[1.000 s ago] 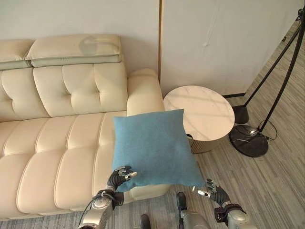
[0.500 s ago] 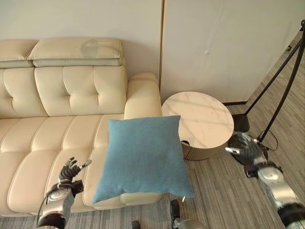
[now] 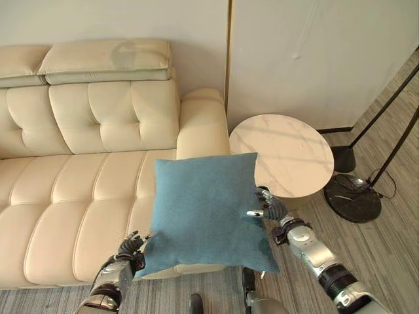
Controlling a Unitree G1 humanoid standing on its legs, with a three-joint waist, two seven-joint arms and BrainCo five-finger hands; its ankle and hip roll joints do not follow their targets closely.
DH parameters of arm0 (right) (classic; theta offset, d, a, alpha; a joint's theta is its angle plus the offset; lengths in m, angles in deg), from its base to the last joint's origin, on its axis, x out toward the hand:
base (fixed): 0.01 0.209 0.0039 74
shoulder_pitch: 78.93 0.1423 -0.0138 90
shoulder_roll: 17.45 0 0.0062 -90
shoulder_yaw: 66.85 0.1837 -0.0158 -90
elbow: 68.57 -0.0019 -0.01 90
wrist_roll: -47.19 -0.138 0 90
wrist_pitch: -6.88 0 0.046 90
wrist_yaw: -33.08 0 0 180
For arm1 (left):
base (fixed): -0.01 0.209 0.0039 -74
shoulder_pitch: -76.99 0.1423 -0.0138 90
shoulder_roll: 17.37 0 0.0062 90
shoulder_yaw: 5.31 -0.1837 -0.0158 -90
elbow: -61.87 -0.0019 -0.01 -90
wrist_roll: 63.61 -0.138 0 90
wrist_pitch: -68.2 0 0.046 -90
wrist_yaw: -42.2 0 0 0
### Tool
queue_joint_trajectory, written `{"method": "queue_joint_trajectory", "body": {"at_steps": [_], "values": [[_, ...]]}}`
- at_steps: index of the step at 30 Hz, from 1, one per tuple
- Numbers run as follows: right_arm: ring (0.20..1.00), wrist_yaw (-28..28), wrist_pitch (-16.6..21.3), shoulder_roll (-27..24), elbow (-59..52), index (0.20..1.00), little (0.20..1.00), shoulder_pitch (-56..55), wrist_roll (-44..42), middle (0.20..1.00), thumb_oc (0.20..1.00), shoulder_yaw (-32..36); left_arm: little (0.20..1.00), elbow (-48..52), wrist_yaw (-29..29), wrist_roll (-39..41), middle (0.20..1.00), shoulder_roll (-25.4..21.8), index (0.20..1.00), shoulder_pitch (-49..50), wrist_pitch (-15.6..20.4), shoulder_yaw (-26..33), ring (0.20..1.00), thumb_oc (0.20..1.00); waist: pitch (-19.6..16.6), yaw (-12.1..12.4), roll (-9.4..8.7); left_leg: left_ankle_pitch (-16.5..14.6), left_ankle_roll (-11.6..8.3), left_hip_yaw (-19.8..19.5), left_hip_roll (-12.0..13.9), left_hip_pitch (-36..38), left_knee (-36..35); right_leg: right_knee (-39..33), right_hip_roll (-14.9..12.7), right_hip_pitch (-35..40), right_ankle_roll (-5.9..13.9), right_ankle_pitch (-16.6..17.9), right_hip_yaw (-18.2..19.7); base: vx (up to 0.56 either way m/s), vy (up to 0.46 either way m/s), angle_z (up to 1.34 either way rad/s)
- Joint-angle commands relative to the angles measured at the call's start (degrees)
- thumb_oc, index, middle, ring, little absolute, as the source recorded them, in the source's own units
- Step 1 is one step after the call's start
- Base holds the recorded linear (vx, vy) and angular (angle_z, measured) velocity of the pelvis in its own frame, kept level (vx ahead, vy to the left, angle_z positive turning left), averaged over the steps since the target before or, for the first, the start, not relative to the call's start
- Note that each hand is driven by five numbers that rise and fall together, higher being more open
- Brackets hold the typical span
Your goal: Pick up all the scattered cushions and arrange them neatly on the sofa.
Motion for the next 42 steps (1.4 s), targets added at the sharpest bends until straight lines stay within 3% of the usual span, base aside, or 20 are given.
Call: {"method": "queue_joint_trajectory", "body": {"at_steps": [1,15,24,25,26,27,28,31,32,34,42], "values": [[1.000,0.3,0.7,-0.6,-1.5,1.000,1.000,2.7,0.8,1.000,1.000,-0.8,1.000,0.1,1.2,-1.8,1.000,-1.8,1.000,-6.2,1.8,-2.3,1.000,1.000,3.3,0.4,0.03,-4.5,0.40,-0.7,1.1,-0.7,0.6,3.2,-2.3,6.6,2.72,-13.5,0.5,-0.05,0.033,-0.07],[1.000,2.5,1.6,3.7,1.0,1.000,1.000,12.4,-2.4,1.000,1.000,-8.8,1.000,12.1,5.1,-9.0,1.000,-2.4,1.000,-20.8,5.1,-15.4,1.000,1.000,9.9,1.0,-0.96,-3.9,0.55,-0.6,0.7,-6.2,3.6,5.6,-3.2,1.1,2.76,-11.5,1.6,-0.07,0.019,0.00],[1.000,-0.7,1.8,2.6,-3.5,1.000,1.000,14.8,-10.6,1.000,1.000,-12.5,1.000,22.1,0.3,-14.1,1.000,0.4,1.000,-21.2,4.4,-26.6,1.000,1.000,12.7,0.7,-1.66,-4.1,0.47,0.0,0.8,-7.6,4.9,6.1,-3.5,-0.2,2.94,-10.8,2.2,-0.01,0.002,0.00],[1.000,-1.5,2.0,2.7,-3.8,1.000,1.000,14.8,-12.3,1.000,1.000,-12.9,0.627,22.1,-0.5,-13.4,0.627,1.5,0.627,-20.6,4.2,-27.4,0.627,0.627,12.9,0.7,-1.69,-4.1,0.44,-0.1,0.8,-7.8,5.1,6.3,-3.4,-0.3,2.91,-10.8,2.2,0.00,0.000,0.00],[1.000,-2.0,2.0,2.8,-3.6,1.000,1.000,14.8,-14.0,1.000,1.000,-13.4,0.627,21.7,-1.1,-12.7,0.627,2.4,0.627,-20.5,4.3,-28.1,0.627,0.627,13.2,0.7,-1.75,-4.0,0.41,-0.1,0.8,-7.9,5.1,6.3,-3.5,-0.4,2.90,-10.8,2.1,0.00,0.000,0.00],[0.288,-3.0,2.1,3.2,-3.5,0.288,0.288,15.0,-16.0,0.288,0.288,-14.2,0.200,21.0,-2.2,-11.5,0.200,4.0,0.200,-20.1,4.1,-29.4,0.200,0.200,13.4,0.7,-1.86,-4.1,0.38,-0.2,0.8,-8.1,5.2,6.4,-3.4,-0.5,2.88,-10.9,2.1,0.00,0.000,0.00],[0.200,-3.5,2.2,3.5,-3.2,0.200,0.200,15.2,-17.6,0.200,0.200,-14.6,0.200,20.6,-2.7,-10.8,0.200,5.0,0.200,-20.0,4.1,-30.0,0.200,0.200,13.6,0.7,-1.87,-4.0,0.37,-0.3,0.7,-8.1,5.2,6.4,-3.4,-0.5,2.87,-10.9,2.1,0.00,0.000,0.00],[0.200,-4.5,2.5,4.5,-3.3,0.200,0.200,15.7,-20.8,0.200,0.200,-16.2,0.200,19.3,-4.1,-8.5,0.200,7.6,0.200,-19.3,4.1,-31.7,0.200,0.200,13.9,0.7,-2.00,-4.0,0.30,-0.3,0.8,-8.2,5.2,6.5,-3.4,-0.5,2.84,-11.0,2.0,0.00,-0.016,0.00],[0.200,-4.7,3.8,6.8,-2.1,0.200,0.200,16.4,-23.7,0.200,0.200,-17.4,0.200,18.0,-3.9,-6.0,0.200,11.4,0.200,-19.1,4.8,-32.9,0.200,0.200,14.2,0.9,-2.14,-3.9,0.23,-0.7,0.7,-8.1,5.0,6.7,-3.4,-0.5,2.75,-11.2,1.8,-0.01,-0.059,0.00],[0.200,-3.4,5.1,8.3,-1.8,0.200,0.200,17.0,-23.9,0.200,0.200,-17.8,0.200,17.2,-2.1,-3.7,0.200,14.0,0.200,-18.9,5.6,-33.1,0.200,0.200,14.3,1.1,-2.37,-3.9,0.21,-1.0,0.7,-8.0,4.8,6.7,-3.4,-0.4,2.74,-11.2,1.6,-0.01,-0.065,0.05],[0.200,-1.0,6.9,9.2,-1.6,0.200,0.200,15.6,-24.2,0.200,0.200,-16.9,0.200,21.3,2.7,-2.5,0.200,14.3,0.200,-18.1,7.5,-32.2,0.200,0.200,14.1,1.7,-2.44,-4.0,0.33,-1.6,0.6,-7.4,4.3,6.7,-3.5,0.0,2.65,-11.3,1.3,0.00,-0.028,0.07]]}}
